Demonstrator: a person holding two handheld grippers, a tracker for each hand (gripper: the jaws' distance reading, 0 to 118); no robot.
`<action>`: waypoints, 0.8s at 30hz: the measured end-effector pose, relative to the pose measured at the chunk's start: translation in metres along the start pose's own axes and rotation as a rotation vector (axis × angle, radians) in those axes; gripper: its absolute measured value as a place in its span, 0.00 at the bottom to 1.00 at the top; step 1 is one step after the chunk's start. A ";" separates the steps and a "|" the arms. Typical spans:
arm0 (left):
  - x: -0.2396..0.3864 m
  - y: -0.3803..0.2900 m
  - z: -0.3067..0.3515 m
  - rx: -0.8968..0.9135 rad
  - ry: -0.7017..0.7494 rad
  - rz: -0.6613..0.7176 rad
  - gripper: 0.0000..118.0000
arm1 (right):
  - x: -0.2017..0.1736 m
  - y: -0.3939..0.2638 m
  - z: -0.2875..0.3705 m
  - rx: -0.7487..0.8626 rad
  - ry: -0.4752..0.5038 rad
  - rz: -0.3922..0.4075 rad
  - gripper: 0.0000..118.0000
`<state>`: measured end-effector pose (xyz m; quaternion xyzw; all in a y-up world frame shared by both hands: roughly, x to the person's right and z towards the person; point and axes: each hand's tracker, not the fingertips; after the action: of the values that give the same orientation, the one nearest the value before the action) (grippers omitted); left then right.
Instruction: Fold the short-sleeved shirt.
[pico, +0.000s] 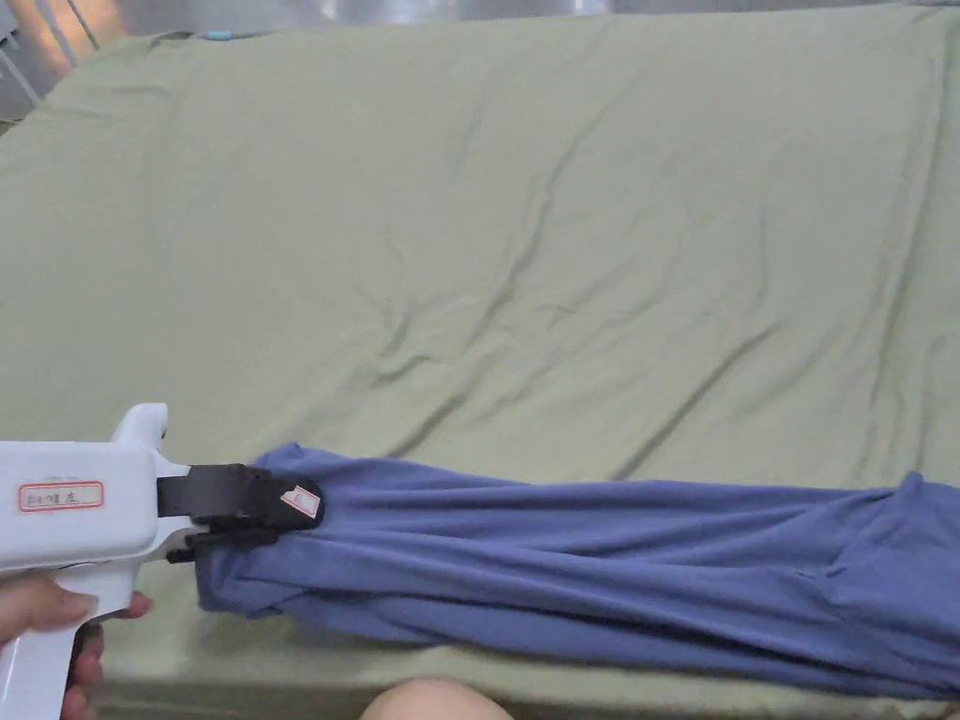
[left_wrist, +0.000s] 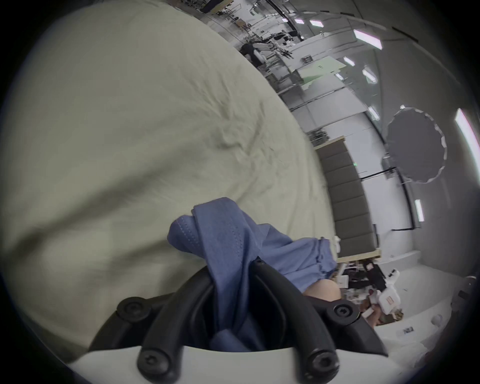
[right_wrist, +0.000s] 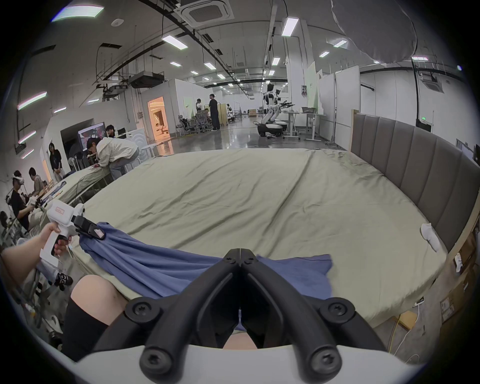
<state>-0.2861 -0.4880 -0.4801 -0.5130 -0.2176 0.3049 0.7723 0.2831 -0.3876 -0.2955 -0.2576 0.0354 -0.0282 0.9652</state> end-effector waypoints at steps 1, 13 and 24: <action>0.002 0.003 0.006 -0.001 0.051 0.017 0.07 | 0.001 -0.001 0.001 0.006 -0.002 0.006 0.02; 0.167 -0.007 -0.034 -0.088 0.454 -0.333 0.07 | 0.039 -0.018 0.013 0.042 0.063 -0.062 0.02; 0.214 -0.049 -0.182 -0.303 0.315 -0.231 0.52 | 0.079 -0.040 0.045 0.056 0.033 -0.099 0.02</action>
<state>-0.0018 -0.4741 -0.4987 -0.6359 -0.1950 0.0950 0.7407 0.3641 -0.4056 -0.2412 -0.2315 0.0378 -0.0812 0.9687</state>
